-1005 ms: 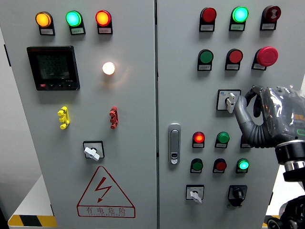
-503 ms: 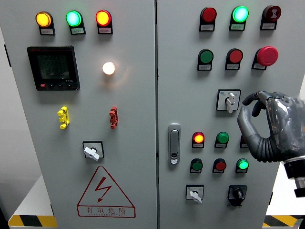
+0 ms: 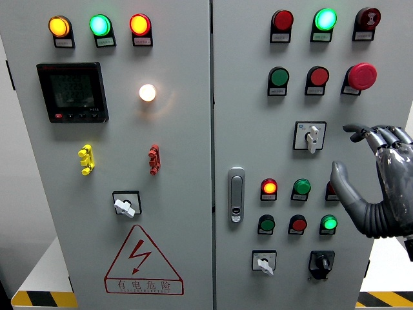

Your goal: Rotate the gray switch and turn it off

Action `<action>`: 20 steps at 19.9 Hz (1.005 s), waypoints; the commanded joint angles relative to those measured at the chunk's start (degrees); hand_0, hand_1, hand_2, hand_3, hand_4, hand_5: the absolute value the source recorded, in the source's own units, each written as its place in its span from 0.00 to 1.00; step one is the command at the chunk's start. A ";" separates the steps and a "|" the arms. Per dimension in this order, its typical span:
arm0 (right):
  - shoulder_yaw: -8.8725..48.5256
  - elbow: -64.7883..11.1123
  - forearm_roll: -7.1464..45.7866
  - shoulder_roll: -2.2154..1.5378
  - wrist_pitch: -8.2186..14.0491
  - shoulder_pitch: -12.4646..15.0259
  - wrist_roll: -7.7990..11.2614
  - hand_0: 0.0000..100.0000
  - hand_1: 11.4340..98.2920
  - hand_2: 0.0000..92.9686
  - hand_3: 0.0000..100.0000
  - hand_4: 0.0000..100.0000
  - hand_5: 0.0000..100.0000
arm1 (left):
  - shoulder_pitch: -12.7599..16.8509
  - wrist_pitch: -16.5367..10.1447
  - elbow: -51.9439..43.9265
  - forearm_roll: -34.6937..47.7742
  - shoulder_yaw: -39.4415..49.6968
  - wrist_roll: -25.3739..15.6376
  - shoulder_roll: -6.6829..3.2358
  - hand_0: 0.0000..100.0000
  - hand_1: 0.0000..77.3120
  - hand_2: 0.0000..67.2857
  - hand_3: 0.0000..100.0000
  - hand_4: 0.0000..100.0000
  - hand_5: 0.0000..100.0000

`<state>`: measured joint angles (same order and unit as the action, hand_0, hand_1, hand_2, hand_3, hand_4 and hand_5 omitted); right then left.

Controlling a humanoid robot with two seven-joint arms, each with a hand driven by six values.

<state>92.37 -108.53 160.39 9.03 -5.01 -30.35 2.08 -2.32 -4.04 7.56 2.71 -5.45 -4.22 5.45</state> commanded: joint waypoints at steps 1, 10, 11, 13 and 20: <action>-0.08 -0.10 0.01 -0.06 0.00 0.12 0.12 0.63 0.29 0.26 0.30 0.21 0.36 | 0.03 0.00 0.00 0.01 0.00 0.00 0.00 0.85 0.00 0.20 0.19 0.08 0.11; 0.27 -1.94 0.45 -0.06 0.00 1.88 1.96 0.60 0.31 0.17 0.18 0.11 0.27 | -0.05 0.00 0.00 0.01 0.00 0.00 0.00 0.85 0.00 0.20 0.19 0.08 0.11; 0.27 -2.12 0.45 -0.06 0.09 2.14 1.96 0.60 0.31 0.15 0.18 0.11 0.26 | 0.03 0.00 0.00 0.01 0.00 0.00 0.00 0.85 0.00 0.20 0.19 0.08 0.11; 0.36 -2.38 0.45 -0.06 0.09 2.49 2.05 0.59 0.31 0.14 0.18 0.11 0.26 | 0.03 0.00 0.00 0.01 0.00 0.00 0.00 0.85 0.00 0.20 0.19 0.08 0.11; -0.17 -2.91 0.54 0.02 0.18 3.46 2.05 0.58 0.32 0.11 0.15 0.09 0.24 | -0.05 0.00 0.00 0.01 0.00 0.00 0.00 0.85 0.00 0.20 0.19 0.08 0.11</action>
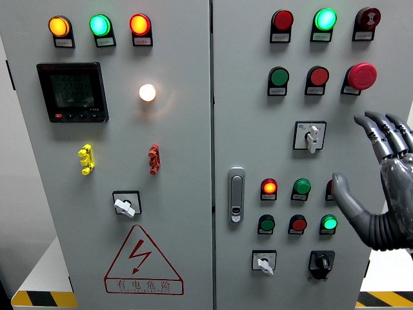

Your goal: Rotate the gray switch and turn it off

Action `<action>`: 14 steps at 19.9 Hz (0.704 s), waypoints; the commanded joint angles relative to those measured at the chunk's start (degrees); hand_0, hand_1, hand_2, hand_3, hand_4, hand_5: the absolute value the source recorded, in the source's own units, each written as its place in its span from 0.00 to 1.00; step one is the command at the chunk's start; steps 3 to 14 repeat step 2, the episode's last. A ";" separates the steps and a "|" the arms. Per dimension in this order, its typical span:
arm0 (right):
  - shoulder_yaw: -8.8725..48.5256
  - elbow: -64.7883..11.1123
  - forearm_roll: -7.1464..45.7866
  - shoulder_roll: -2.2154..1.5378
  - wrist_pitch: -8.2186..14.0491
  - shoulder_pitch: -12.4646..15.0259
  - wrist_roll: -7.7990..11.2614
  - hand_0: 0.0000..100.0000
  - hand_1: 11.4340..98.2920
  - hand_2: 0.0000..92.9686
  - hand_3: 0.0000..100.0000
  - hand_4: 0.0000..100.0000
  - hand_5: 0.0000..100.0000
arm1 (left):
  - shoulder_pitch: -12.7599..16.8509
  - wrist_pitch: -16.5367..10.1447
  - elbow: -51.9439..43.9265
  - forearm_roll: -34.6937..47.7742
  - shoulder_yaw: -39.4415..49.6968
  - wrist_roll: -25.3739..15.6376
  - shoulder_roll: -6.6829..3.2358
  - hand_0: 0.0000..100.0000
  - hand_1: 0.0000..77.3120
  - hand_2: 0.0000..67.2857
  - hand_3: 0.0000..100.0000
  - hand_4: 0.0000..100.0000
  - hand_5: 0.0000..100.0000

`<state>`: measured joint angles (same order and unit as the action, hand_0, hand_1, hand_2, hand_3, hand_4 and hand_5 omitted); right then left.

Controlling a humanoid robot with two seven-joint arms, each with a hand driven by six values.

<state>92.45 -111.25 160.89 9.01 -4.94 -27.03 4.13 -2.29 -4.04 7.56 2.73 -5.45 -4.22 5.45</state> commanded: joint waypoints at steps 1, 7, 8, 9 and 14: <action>-0.43 -0.28 0.04 0.04 0.11 0.39 0.00 0.58 0.32 0.11 0.15 0.09 0.24 | 0.00 0.00 0.00 0.00 0.00 0.00 0.00 0.85 0.00 0.20 0.19 0.08 0.11; -0.43 -0.37 0.04 -0.05 0.19 0.48 0.00 0.58 0.32 0.11 0.16 0.09 0.24 | -0.09 0.00 0.00 0.00 0.00 0.00 0.00 0.85 0.00 0.20 0.19 0.08 0.11; -0.43 -0.37 0.04 -0.05 0.19 0.48 0.00 0.58 0.32 0.11 0.16 0.09 0.24 | -0.09 0.00 0.00 0.00 0.00 0.00 0.00 0.85 0.00 0.20 0.19 0.08 0.11; -0.43 -0.37 0.04 -0.05 0.19 0.48 0.00 0.58 0.32 0.11 0.16 0.09 0.24 | -0.09 0.00 0.00 0.00 0.00 0.00 0.00 0.85 0.00 0.20 0.19 0.08 0.11; -0.43 -0.37 0.04 -0.05 0.19 0.48 0.00 0.58 0.32 0.11 0.16 0.09 0.24 | -0.09 0.00 0.00 0.00 0.00 0.00 0.00 0.85 0.00 0.20 0.19 0.08 0.11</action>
